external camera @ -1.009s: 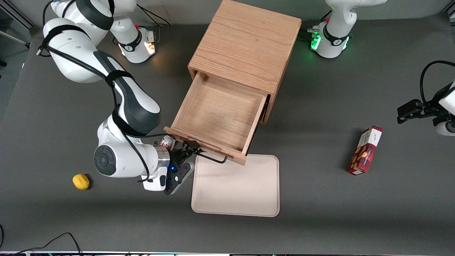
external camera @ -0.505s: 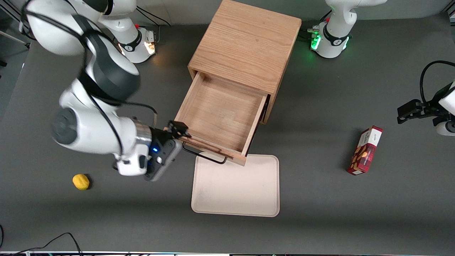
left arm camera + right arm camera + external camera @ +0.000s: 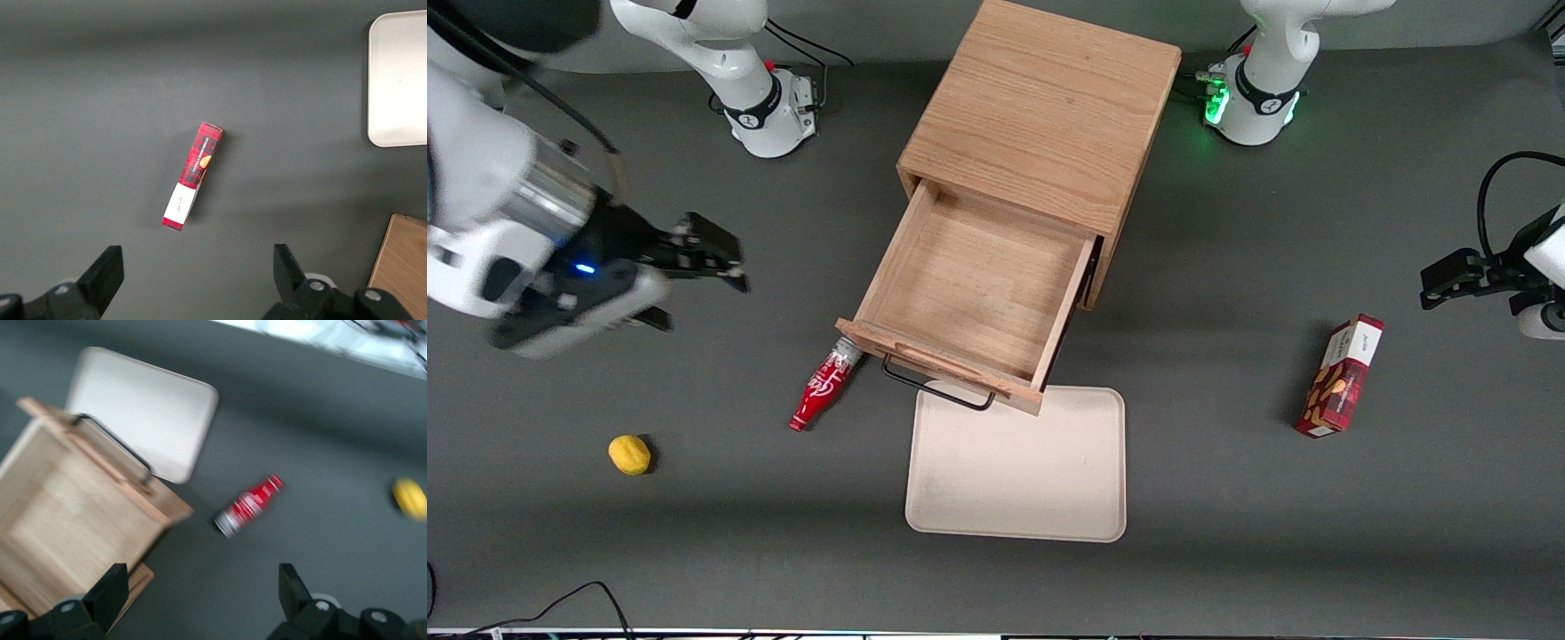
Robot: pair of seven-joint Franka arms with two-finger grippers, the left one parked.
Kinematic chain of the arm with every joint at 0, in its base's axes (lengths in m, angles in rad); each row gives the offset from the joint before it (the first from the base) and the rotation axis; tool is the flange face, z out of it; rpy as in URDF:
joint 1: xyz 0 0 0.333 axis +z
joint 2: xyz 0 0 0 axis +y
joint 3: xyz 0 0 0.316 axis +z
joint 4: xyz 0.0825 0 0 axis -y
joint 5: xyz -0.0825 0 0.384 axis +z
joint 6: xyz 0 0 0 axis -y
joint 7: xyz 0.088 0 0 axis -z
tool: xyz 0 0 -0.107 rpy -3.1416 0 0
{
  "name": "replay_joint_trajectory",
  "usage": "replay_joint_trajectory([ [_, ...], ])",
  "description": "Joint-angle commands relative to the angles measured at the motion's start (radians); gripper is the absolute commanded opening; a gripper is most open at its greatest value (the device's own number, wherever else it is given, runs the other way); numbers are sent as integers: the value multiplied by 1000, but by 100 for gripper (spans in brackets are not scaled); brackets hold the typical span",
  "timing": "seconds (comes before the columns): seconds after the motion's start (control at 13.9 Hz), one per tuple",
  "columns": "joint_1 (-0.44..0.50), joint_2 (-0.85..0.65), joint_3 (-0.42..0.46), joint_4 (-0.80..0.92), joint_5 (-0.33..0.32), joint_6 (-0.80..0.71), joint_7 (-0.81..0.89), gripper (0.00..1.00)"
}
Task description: Open upper drawer
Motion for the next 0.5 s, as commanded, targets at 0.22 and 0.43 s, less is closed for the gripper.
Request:
replay_joint_trajectory([
  [0.22,-4,-338,-268,-447,43,-104,162,100],
  [0.43,-4,-622,-367,-858,118,107,171,100],
])
